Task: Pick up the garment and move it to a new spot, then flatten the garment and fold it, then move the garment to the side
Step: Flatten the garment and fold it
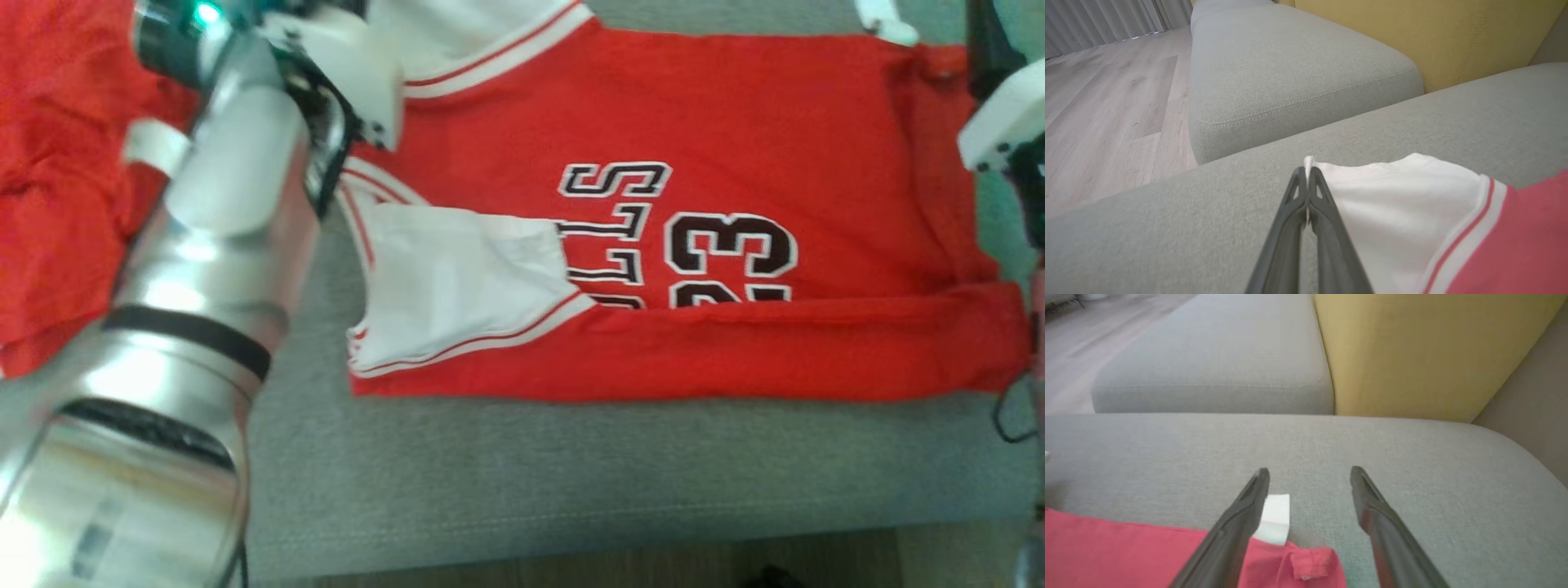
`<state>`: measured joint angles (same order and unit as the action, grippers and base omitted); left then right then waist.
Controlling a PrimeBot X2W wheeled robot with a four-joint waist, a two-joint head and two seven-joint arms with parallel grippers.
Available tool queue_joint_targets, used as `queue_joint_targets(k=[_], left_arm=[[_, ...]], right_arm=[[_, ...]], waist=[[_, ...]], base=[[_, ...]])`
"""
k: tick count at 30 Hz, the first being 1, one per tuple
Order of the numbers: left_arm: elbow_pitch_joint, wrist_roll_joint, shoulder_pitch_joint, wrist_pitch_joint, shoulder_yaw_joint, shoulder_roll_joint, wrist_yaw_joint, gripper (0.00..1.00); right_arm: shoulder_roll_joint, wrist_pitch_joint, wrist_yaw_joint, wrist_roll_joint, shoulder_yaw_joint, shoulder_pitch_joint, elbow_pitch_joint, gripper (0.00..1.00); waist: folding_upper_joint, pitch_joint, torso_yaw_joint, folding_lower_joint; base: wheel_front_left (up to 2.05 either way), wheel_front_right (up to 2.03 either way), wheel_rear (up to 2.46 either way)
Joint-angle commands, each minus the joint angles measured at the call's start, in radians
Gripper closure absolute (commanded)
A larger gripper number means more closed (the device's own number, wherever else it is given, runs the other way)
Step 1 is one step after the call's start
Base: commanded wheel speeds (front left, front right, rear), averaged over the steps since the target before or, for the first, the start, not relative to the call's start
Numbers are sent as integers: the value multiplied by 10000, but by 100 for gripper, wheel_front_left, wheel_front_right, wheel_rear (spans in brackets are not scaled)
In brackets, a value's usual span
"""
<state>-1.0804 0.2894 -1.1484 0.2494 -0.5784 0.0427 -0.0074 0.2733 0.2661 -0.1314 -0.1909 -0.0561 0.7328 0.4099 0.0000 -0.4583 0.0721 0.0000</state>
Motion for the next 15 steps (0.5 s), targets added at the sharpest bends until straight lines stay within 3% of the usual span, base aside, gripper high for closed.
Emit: queue_joint_targets(k=[1, 7, 15], left_arm=[[395, 97, -177, 114, 88, 195, 76, 100], [1579, 204, 662, 121, -316, 96, 259, 100], [2288, 420, 978, 28, -651, 80, 504, 100]], right_arm=[[165, 105, 7, -39, 133, 231, -173, 0], [816, 686, 7, -117, 434, 411, 1292, 0], [1148, 1056, 7, -28, 714, 507, 2503, 0]], waist=[[0, 116, -283, 0], [0, 127, -569, 0], [0, 128, -553, 0]], base=[[0, 0, 0], [0, 0, 0], [0, 0, 0]])
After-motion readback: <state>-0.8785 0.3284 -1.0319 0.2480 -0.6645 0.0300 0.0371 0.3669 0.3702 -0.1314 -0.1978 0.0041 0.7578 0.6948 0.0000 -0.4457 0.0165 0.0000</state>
